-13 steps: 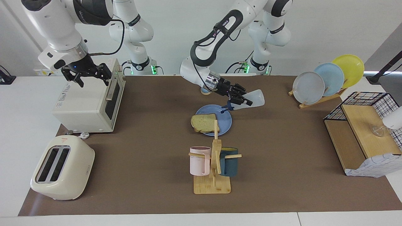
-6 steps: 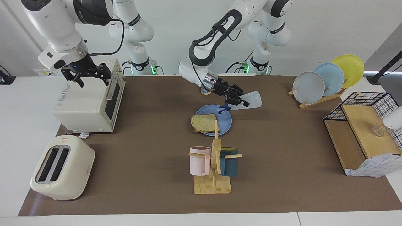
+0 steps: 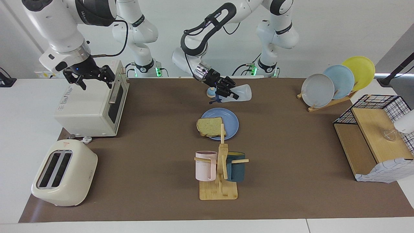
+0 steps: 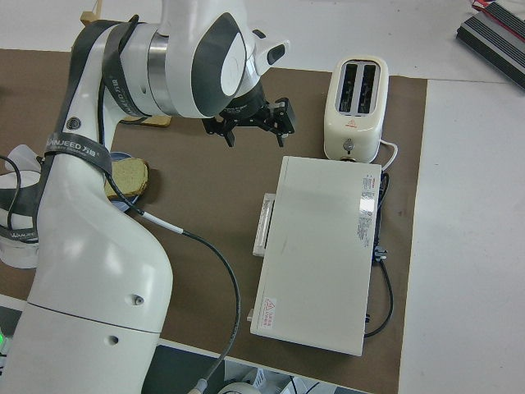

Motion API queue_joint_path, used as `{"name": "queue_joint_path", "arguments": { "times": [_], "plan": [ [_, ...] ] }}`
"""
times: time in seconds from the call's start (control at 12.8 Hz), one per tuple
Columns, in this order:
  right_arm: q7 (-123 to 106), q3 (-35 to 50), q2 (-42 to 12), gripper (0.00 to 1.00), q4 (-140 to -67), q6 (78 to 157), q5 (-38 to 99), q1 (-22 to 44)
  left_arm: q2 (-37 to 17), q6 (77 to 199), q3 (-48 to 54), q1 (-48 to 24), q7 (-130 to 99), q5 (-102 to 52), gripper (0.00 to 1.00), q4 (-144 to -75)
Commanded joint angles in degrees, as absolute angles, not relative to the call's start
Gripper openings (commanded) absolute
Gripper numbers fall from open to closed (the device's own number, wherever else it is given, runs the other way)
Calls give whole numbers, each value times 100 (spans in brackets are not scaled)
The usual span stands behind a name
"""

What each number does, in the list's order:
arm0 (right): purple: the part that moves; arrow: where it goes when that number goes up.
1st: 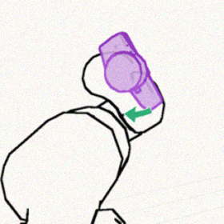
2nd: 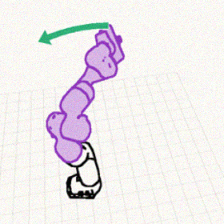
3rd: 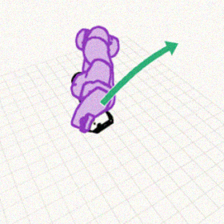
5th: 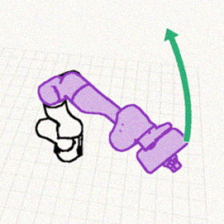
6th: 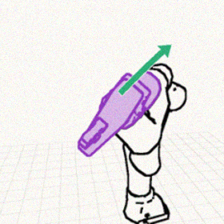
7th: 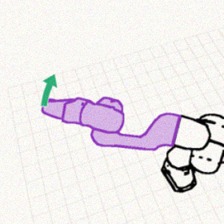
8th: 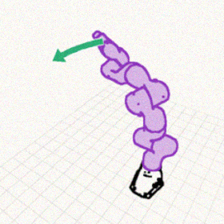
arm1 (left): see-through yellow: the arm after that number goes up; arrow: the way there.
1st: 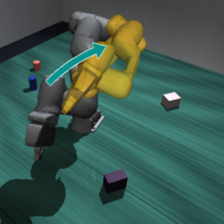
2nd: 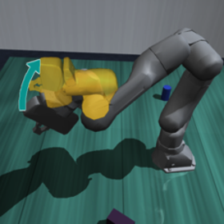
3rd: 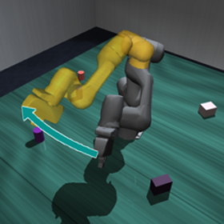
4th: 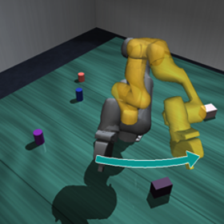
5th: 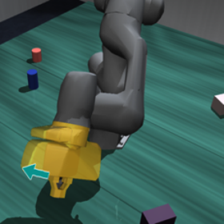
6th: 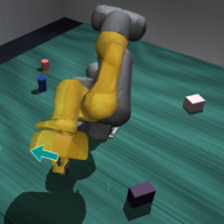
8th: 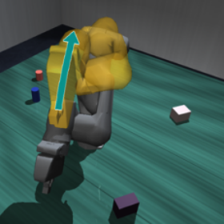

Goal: Put bread on plate and add seasoning
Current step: 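Lift the white bottle away from the plate with the left gripper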

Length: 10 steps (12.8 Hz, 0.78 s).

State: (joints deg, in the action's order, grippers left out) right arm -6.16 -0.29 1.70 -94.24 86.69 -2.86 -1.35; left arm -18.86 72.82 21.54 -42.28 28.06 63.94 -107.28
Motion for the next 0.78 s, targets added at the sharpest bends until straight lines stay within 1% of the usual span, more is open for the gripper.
{"name": "queue_joint_path", "arguments": {
  "times": [0.0,0.31,0.47,0.62,0.7],
  "plan": [
    [-712,9,246,100,-9483,8648,-281,-202,-1881,7497,2136,-3553,2821,6555,0,-10749],
    [-712,9,246,100,-9483,8648,-281,-202,-1942,7646,2136,-3147,2795,6645,0,-10731],
    [-712,9,246,100,-9483,8648,-290,-202,-1864,7655,2145,-3094,2830,6592,0,-10731],
    [-712,9,246,100,-9483,8648,-281,-202,-1479,7803,2171,-2884,2917,6452,0,-10723],
    [-712,9,246,100,-9492,8648,-281,-202,-1146,7944,2145,-2831,3083,6094,0,-10723]
  ]
}}
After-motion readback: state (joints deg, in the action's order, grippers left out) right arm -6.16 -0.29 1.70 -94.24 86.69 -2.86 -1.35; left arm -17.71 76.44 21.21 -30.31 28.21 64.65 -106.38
